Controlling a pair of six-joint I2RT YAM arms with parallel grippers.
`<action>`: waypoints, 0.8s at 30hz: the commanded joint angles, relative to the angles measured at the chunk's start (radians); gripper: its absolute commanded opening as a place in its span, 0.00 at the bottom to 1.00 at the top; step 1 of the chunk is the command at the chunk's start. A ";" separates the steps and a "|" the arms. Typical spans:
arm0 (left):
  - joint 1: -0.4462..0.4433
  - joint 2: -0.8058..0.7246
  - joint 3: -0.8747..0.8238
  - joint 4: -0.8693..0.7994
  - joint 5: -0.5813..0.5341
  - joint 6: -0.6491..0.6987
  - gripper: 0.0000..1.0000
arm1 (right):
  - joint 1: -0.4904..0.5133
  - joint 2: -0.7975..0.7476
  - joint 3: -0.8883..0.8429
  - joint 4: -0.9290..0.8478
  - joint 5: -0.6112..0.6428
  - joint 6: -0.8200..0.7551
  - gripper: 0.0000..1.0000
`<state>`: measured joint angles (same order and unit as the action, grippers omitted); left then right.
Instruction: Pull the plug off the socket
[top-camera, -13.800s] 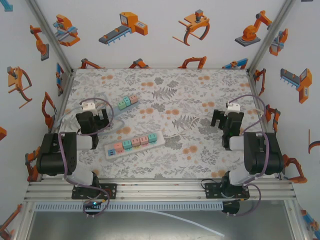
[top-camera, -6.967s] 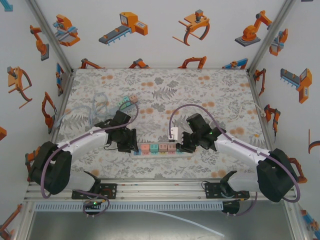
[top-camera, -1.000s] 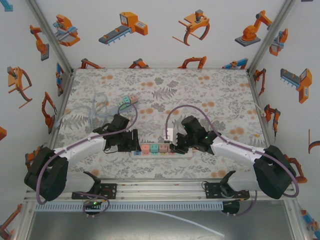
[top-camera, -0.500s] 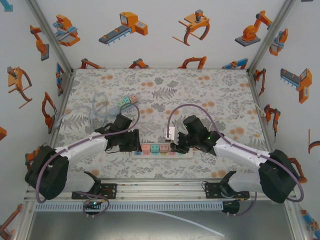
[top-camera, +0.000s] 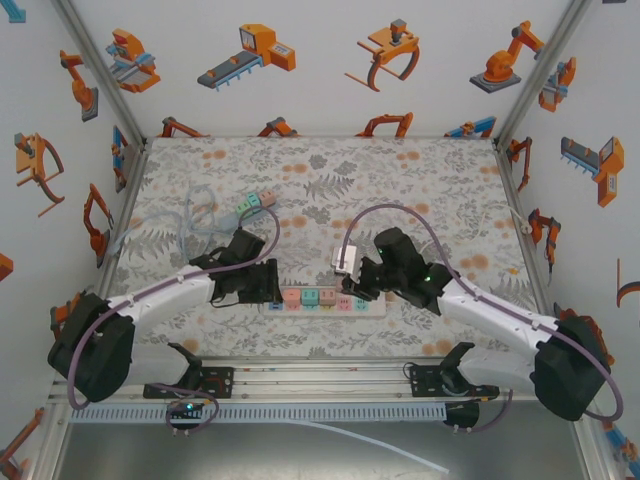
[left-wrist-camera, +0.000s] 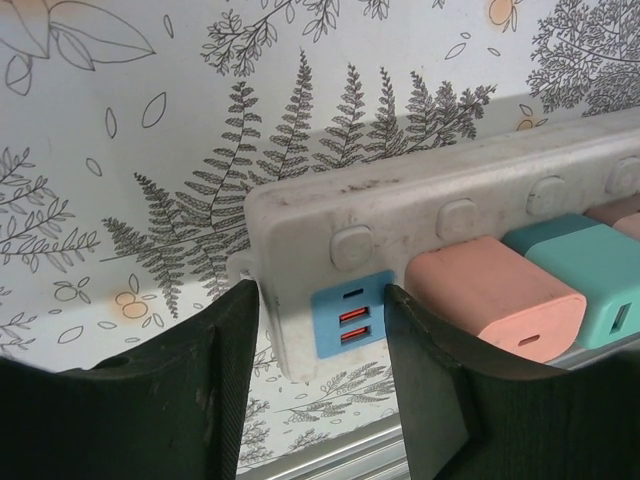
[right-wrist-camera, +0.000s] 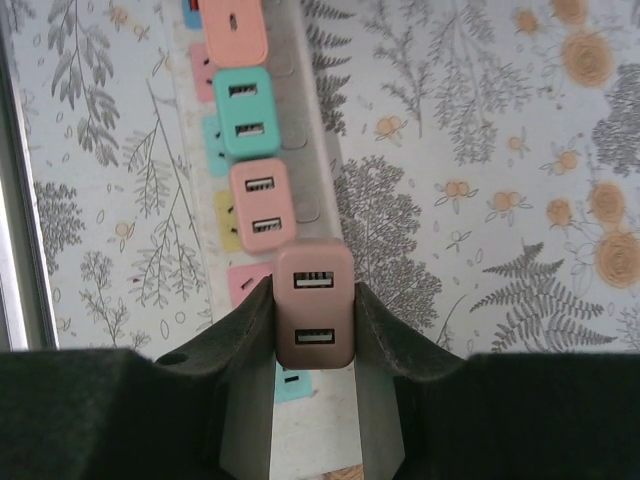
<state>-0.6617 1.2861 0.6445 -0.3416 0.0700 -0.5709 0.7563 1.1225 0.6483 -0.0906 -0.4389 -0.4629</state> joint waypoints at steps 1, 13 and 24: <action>-0.002 -0.039 0.023 -0.120 -0.064 0.032 0.54 | 0.006 -0.046 0.038 0.112 0.074 0.182 0.06; 0.004 -0.258 0.109 -0.028 0.111 0.105 0.66 | -0.006 -0.023 0.081 0.220 0.564 0.996 0.04; -0.003 -0.387 0.143 0.113 0.326 0.166 0.85 | -0.076 0.034 -0.057 0.246 0.685 1.455 0.02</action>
<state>-0.6605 0.9157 0.7444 -0.2749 0.3222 -0.4377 0.6918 1.1332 0.6228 0.1238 0.1932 0.8246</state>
